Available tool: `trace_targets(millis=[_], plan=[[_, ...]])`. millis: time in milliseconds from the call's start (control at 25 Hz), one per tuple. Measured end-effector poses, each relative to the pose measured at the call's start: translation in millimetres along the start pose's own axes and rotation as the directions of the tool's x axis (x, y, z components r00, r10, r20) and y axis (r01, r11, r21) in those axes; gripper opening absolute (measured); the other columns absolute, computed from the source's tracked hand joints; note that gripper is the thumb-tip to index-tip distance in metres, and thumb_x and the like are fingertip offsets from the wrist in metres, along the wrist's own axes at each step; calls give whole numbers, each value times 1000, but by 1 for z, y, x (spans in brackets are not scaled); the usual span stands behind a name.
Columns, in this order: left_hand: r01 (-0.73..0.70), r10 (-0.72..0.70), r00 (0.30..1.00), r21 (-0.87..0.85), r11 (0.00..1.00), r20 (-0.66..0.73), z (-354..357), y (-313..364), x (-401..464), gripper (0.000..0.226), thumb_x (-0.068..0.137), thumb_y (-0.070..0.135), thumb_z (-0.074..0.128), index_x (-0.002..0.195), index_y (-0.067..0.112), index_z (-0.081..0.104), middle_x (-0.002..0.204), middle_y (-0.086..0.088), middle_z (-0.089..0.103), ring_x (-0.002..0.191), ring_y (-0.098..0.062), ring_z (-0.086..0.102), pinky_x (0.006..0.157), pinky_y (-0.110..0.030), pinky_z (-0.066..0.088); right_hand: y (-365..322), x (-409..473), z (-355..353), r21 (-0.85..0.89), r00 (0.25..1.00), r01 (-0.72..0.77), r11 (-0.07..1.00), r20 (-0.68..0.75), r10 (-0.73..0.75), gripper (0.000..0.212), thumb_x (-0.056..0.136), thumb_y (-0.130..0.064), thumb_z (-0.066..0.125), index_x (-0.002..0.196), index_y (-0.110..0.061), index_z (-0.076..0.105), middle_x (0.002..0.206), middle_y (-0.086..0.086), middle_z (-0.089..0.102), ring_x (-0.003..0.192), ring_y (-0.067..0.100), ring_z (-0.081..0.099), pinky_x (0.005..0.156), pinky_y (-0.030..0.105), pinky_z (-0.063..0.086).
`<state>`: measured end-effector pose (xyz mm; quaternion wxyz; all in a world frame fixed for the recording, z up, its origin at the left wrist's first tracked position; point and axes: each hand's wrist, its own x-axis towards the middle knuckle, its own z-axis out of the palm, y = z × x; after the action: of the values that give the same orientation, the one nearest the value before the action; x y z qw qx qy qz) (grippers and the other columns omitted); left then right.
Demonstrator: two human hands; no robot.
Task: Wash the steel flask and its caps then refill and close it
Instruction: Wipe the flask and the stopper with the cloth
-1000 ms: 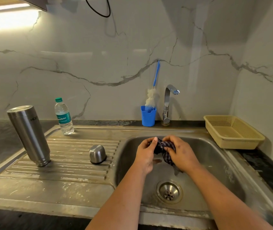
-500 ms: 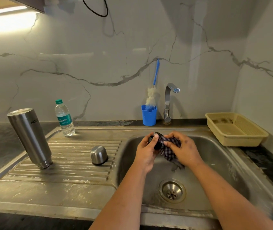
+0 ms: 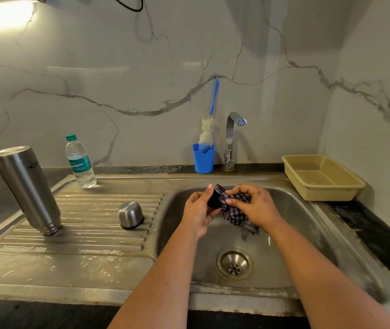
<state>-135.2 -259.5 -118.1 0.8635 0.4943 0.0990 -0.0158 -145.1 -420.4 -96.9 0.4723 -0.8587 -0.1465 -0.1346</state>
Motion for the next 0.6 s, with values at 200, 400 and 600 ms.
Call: trace_targets(millis=[200,400,600], plan=[[113,-114,993,66,991,25,-5,0,0,42,90,39,69,117,8,64,114,-16,70,104,-24,67,64,-24,56,0,-3,0,-9,1000,22,1000,11,-22,20,78,-22,78,96,-25,72,93,-24,63,86,-20,52,69,-4,34],[0,-4,997,49,999,82,-5,3,1,50,78,32,79,115,2,68,114,-16,71,94,-19,68,81,-26,56,-4,-2,7,65,1000,23,998,-22,-21,21,76,-20,79,95,-27,71,93,-23,62,87,-17,53,71,-1,37],[175,-186,974,89,980,129,-12,9,-3,51,81,37,78,113,0,67,97,-17,69,63,-10,61,55,-14,55,2,-1,-13,21,998,54,998,12,-54,25,72,-18,82,93,-28,73,94,-23,66,91,-13,57,77,3,40]])
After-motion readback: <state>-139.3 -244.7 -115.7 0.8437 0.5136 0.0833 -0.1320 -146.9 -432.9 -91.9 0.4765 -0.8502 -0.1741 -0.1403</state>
